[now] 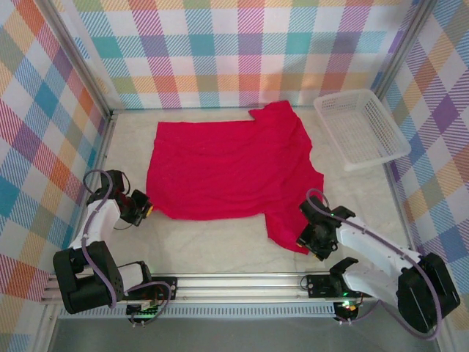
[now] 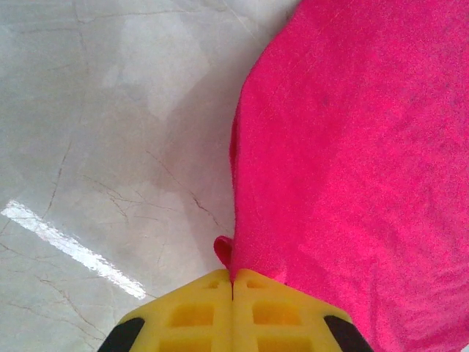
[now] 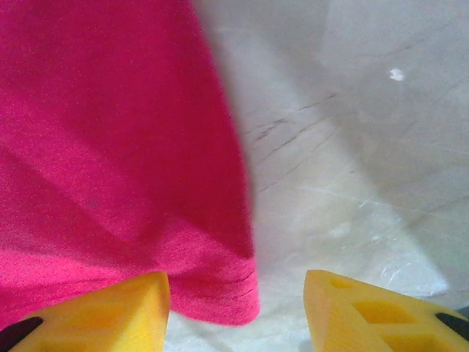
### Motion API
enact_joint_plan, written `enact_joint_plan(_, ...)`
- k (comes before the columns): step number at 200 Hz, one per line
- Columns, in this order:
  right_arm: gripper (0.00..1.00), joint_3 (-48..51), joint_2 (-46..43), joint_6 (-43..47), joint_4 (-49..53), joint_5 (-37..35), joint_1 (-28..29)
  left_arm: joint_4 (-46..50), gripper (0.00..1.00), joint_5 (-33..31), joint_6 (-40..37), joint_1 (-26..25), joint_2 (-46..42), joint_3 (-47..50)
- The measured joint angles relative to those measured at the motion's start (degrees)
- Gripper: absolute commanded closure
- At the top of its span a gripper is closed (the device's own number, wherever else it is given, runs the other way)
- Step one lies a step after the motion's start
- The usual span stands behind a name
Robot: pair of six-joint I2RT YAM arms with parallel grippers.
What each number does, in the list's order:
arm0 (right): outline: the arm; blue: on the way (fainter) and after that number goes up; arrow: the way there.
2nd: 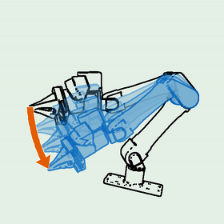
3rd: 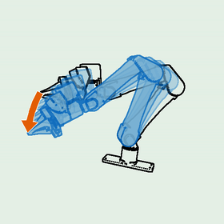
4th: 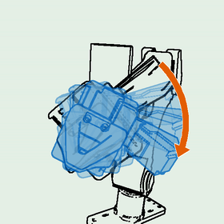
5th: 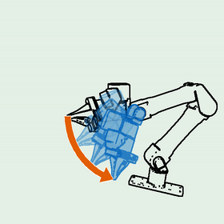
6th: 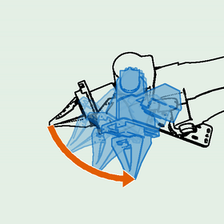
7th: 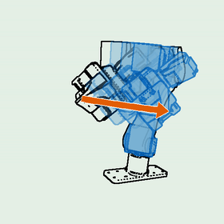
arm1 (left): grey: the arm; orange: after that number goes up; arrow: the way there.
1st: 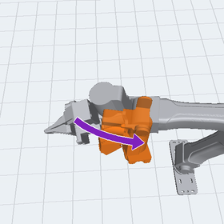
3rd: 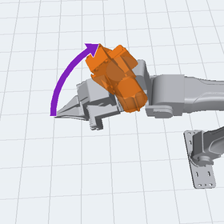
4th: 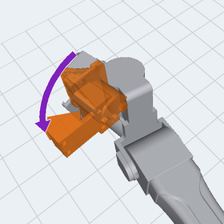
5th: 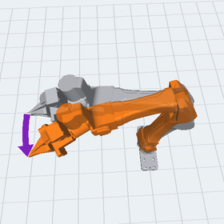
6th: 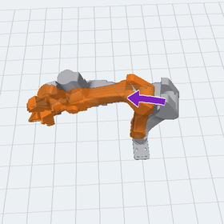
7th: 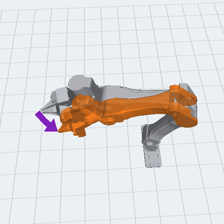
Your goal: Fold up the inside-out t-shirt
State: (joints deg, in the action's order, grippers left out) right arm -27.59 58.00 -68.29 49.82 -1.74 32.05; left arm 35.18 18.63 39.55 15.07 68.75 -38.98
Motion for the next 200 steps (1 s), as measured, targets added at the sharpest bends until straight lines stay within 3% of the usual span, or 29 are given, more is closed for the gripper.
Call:
enact_joint_plan(37, 0.73, 4.59, -6.73, -5.84, -0.48, -3.63, 0.79, 0.90, 1.00, 0.04, -0.17, 0.00, 0.02, -1.07)
enact_joint_plan(69, 1.00, 5.09, -8.90, -8.74, -0.76, -6.43, 0.98, 0.87, 1.00, 0.42, -0.20, 0.00, 0.09, -2.12)
enact_joint_plan(118, 1.00, 3.89, -8.59, -8.81, 0.17, -7.91, 0.98, 0.92, 1.00, 0.42, -0.24, 0.00, 0.07, -2.21)
enact_joint_plan(137, 0.62, 3.28, -9.03, -8.79, 0.42, -7.67, 0.98, 0.94, 1.00, 0.39, -0.39, 0.00, 0.07, -2.21)
enact_joint_plan(146, 0.53, 3.26, -9.53, -8.90, 0.37, -7.41, 1.03, 0.94, 1.00, 0.39, -0.39, 0.00, 0.07, -2.21)
enact_joint_plan(178, 0.50, 3.56, -10.54, -9.25, -1.25, -5.46, 1.60, 0.92, 1.00, 0.44, -0.39, 0.00, 0.07, -2.21)
enact_joint_plan(200, 0.55, 5.11, -8.87, -9.81, -3.82, -4.61, 1.92, 0.92, 1.00, 0.44, -0.39, 0.00, 0.07, -2.21)
